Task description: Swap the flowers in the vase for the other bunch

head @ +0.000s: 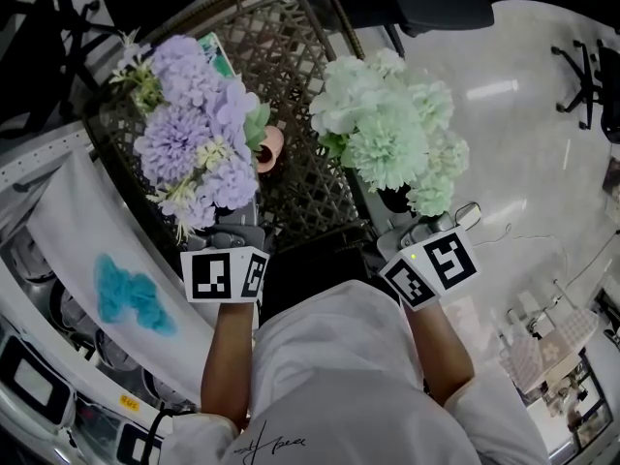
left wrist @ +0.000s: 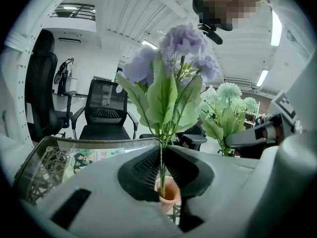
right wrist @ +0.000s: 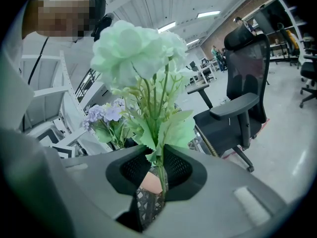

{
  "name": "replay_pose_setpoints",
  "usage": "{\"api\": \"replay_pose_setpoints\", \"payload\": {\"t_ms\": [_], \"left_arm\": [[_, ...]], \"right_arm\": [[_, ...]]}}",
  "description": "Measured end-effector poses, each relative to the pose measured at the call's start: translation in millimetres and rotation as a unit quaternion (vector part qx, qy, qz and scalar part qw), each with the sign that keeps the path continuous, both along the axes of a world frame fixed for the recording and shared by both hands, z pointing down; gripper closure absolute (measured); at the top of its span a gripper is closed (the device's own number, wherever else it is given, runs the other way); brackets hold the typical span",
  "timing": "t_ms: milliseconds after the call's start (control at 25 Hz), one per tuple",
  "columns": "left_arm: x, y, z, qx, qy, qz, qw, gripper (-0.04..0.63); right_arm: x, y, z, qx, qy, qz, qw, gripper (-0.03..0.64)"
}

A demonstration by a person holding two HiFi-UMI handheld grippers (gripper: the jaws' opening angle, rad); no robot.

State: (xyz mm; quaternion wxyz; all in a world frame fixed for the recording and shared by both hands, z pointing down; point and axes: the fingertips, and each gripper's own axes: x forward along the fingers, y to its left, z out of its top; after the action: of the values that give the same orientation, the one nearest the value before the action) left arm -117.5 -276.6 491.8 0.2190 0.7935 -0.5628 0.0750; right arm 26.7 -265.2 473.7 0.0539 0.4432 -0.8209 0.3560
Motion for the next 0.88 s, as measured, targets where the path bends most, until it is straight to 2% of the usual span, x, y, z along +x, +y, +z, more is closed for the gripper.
{"api": "replay_pose_setpoints", "payload": {"t_ms": [480,880], "left_arm": [[6.4,3.5,0.6,0.014,-0.027,0.006,0.9995,0.554],[14.9,10.5,11.7,0.024,-0.037,0.029,0.9986,0.554]], "right_arm": [[0.2,3.3,-0.6,0.006,-0.007,-0.008,1.0,0.538],[-3.8,7.0,5.9,0.019,-0.011,-0.022,1.0,0.538]]}}
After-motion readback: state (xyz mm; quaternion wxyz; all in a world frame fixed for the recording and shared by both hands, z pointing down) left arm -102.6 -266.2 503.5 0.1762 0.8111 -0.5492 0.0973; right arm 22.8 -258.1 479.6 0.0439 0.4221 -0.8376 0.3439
